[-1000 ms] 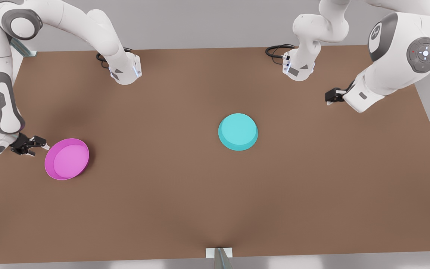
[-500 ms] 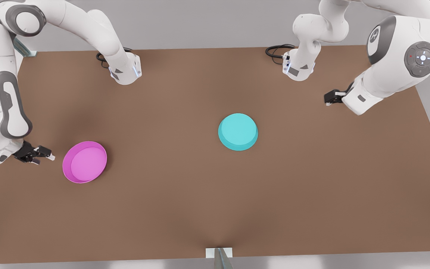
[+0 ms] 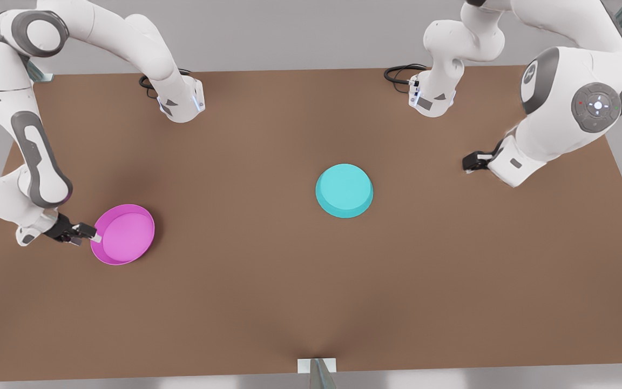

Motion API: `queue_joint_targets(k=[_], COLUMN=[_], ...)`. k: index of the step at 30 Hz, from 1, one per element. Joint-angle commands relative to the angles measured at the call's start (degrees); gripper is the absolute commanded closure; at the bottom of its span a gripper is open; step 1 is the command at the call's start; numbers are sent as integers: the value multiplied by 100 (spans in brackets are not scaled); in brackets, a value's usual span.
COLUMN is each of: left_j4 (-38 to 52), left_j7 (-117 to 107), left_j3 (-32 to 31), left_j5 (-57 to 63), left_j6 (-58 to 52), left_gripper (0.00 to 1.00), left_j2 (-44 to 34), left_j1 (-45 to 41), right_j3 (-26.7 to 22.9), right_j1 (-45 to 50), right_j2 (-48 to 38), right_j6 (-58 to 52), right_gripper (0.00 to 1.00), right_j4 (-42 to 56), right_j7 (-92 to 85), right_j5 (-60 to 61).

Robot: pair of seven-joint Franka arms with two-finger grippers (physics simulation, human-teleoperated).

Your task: Flip the blue plate over with the left arm, and stack the pink plate on top of the blue plate with the right arm

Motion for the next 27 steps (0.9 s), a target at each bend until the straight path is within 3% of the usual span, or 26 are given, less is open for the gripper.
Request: queue_joint_targets(k=[1,8,12,20,25,27], left_j4=[1,1,1,10,10,10], left_j7=[-1,-18,25,17,61,69], left_j3=[0,36,27,-26,35,18], left_j5=[5,-12,-65,-56,-39,-39], left_j6=[-9,9,-9,53,237,167], left_gripper=[0,0,0,0,0,0], left_j2=[-9,-9,-18,0,-26,-44], left_j1=[-52,-25,80,54,106,212], right_j3=[-5,-23,-23,-23,-23,-23], right_j1=[5,101,84,48,49,48], right_j2=[41,199,234,287,296,296], right_j6=[12,187,214,205,205,196], right_gripper=[0,2,30,35,49,60], right_j4=[0,35,0,-35,-35,-35], right_j7=[9,35,35,18,18,18], right_j5=[-17,-123,-202,-395,-395,-395])
